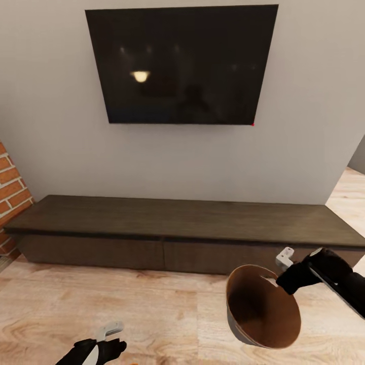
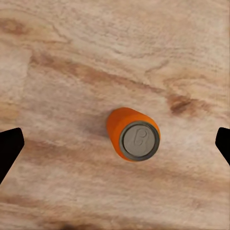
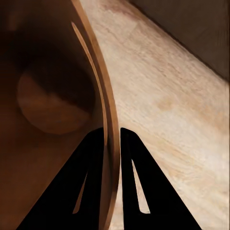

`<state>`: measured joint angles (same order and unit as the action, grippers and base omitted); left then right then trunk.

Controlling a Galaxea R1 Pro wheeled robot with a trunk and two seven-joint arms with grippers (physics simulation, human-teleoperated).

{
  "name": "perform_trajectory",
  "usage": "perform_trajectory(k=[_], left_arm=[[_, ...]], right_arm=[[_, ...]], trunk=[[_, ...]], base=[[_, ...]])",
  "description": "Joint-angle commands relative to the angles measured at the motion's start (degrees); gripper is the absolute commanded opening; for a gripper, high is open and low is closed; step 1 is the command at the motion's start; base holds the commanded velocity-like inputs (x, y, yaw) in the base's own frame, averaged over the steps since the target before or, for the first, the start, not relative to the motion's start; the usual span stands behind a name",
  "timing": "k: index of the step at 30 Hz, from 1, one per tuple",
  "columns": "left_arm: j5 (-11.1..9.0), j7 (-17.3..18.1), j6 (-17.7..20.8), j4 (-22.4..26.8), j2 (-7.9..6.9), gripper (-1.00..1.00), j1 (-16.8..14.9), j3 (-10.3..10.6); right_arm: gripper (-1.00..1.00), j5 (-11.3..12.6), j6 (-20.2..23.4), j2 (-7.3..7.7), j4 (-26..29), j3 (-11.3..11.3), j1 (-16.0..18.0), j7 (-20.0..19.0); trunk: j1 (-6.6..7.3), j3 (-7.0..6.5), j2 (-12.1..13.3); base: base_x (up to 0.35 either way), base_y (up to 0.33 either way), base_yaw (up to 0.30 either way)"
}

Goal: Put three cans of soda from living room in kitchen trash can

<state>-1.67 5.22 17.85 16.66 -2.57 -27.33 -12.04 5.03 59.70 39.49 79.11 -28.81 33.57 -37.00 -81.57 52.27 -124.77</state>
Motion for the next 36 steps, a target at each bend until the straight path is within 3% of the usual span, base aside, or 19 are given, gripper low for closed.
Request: perform_trajectory(k=[1, 2, 4, 10, 17, 36], left_arm=[[0.0, 0.0, 0.0, 0.0, 0.02, 1.0, 0.0, 0.0], [0.0, 0.0, 0.0, 0.0, 0.1, 1.0, 0.0, 0.0], [0.0, 0.0, 0.0, 0.0, 0.38, 1.0, 0.0, 0.0], [0.0, 0.0, 0.0, 0.0, 2.33, 1.0, -0.1, 0.1], [0.0, 0.0, -0.1, 0.0, 2.82, 1.0, 0.0, 0.1], [0.0, 0.0, -0.2, -0.1, 2.82, 1.0, 0.0, 0.3]], right_arm=[[-1.0, 1.5, 0.3, 0.69, 0.0, -1.6, 1.0, -0.8], [-1.0, 1.5, 0.3, 1.84, 0.0, -4.2, 2.7, -2.3], [-1.0, 1.5, 0.3, 2.93, 0.0, -6.2, 4.0, -4.6], [-1.0, 1.4, 0.3, 6.17, 0.0, -9.3, 6.3, -11.2], [-1.0, 1.3, 0.3, 6.99, -0.1, -9.9, 7.2, -12.6], [-1.0, 1.2, 0.3, 7.18, -0.2, -10.1, 8.0, -12.8]], trunk=[[-0.22, 0.18, -0.4], [-0.44, 0.36, -0.8], [-0.88, 0.72, -1.6], [-2.2, 1.8, -4.0], [-3.74, 3.05, -6.8], [-7.91, 6.46, -14.5]], base=[[0.0, 0.0, 0.0], [0.0, 0.0, 0.0], [0.0, 0.0, 0.0], [0.0, 0.0, 0.0], [0.0, 0.0, 0.0], [0.0, 0.0, 0.0]])
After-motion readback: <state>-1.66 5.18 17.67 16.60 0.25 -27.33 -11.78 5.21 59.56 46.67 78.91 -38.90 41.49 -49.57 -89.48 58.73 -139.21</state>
